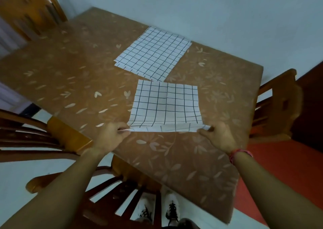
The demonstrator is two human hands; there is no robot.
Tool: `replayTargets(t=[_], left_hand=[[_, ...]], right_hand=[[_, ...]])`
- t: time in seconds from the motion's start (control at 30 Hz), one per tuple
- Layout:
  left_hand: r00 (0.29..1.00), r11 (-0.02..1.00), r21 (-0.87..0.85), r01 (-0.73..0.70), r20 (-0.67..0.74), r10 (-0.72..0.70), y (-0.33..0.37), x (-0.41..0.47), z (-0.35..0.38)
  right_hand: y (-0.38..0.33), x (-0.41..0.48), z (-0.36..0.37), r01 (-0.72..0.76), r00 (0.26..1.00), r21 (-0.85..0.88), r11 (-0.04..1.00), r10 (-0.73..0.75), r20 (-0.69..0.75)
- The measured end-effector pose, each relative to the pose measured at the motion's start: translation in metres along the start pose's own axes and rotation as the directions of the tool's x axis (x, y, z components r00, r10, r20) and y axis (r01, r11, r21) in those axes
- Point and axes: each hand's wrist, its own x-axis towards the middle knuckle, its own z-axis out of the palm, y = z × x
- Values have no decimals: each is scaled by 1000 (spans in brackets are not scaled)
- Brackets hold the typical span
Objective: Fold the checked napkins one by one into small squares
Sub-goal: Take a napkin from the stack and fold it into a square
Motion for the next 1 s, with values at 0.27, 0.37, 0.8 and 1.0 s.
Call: replayTargets(t=[0.27, 0.37, 0.8, 1.0], left_hand=[[991, 998, -57, -7, 136, 14, -9, -21, 3], [989, 997, -77, 4, 146, 7, -8, -19, 0], [997, 990, -120, 77, -18, -80, 3, 44, 5], [995, 995, -57, 84, -52, -87, 12, 96, 21]], right_hand=[[16, -23, -4, -60, 995, 65, 996, 54, 86], [18, -23, -6, -30, 994, 79, 996, 22, 106], [17, 22, -4, -104, 992, 193, 976, 89, 86], [31, 67, 11, -186, 983, 256, 949, 180, 47]])
